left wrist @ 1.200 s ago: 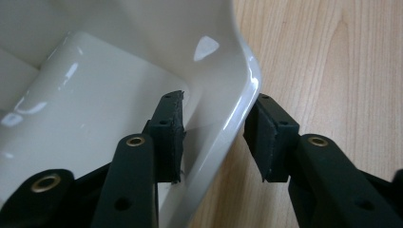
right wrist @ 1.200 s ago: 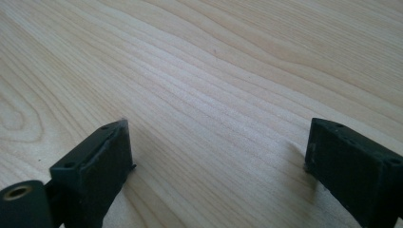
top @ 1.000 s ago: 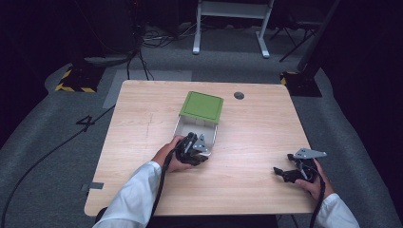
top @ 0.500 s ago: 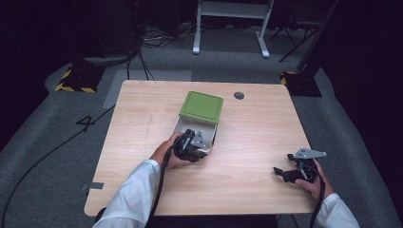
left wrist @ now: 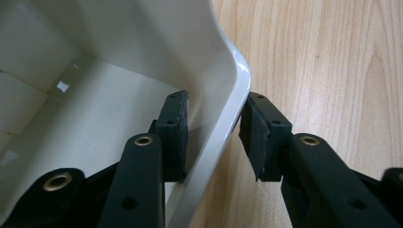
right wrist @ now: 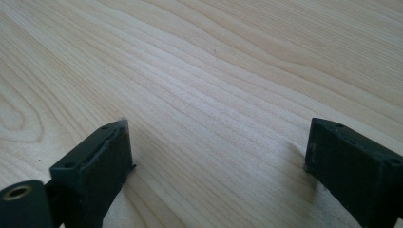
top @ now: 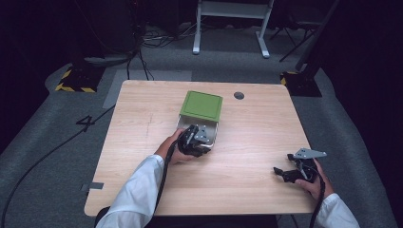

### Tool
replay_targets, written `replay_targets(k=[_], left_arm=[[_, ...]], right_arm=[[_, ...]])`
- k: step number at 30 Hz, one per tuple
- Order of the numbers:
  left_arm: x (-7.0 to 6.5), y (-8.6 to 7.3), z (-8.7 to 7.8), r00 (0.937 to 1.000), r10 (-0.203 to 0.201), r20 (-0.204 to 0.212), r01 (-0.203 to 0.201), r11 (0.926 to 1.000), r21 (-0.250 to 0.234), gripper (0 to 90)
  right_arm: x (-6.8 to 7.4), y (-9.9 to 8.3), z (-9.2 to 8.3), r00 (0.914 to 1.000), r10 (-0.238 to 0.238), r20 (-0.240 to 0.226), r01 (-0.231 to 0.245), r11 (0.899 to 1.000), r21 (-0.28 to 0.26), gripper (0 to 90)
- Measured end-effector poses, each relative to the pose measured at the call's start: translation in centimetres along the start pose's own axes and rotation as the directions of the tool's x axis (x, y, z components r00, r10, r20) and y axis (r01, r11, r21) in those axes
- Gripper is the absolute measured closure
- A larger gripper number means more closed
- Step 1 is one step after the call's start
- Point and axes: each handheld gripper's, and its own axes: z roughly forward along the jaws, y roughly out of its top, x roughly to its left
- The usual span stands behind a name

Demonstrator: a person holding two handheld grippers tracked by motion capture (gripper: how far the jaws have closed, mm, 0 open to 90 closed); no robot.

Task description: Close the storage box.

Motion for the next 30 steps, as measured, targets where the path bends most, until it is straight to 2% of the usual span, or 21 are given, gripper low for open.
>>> replay_targets(k=[4,5,7,11,16,20,28,30], left_arm=[[0.4,0.0,0.0,0.9999,0.011,0.002,-0.011,0.9999,0.006,63.5],[0.5,0.0,0.0,1.0,-0.002,-0.001,0.002,1.0,0.002,63.4],[0.8,-0.1,0.2,0.9999,-0.001,-0.011,0.001,1.0,0.009,63.2],[1.4,-0.2,0.5,0.9996,-0.027,-0.007,0.026,0.9996,-0.01,62.8],[2.2,0.0,0.7,0.9996,-0.027,-0.008,0.026,0.9995,-0.016,62.6],[2.6,0.0,0.9,0.9991,-0.041,-0.01,0.041,0.999,-0.02,62.4],[3.1,0.1,1.2,0.9975,-0.059,-0.038,0.058,0.998,-0.026,61.8],[3.2,0.1,1.3,0.9959,-0.079,-0.043,0.078,0.9966,-0.025,61.5]], right_arm=[[0.0,0.0,0.0,1.0,0.0,0.0,0.0,1.0,0.0,8.3],[0.0,0.0,0.0,1.0,0.0,0.0,0.0,1.0,0.0,8.3],[0.0,0.0,0.0,1.0,0.0,0.0,0.0,1.0,0.0,8.3],[0.0,0.0,0.0,1.0,0.0,0.0,0.0,1.0,0.0,8.3],[0.0,0.0,0.0,1.0,0.0,0.0,0.0,1.0,0.0,8.3],[0.0,0.0,0.0,1.0,0.0,0.0,0.0,1.0,0.0,8.3],[0.0,0.0,0.0,1.0,0.0,0.0,0.0,1.0,0.0,8.3],[0.0,0.0,0.0,1.0,0.0,0.0,0.0,1.0,0.0,8.3]])
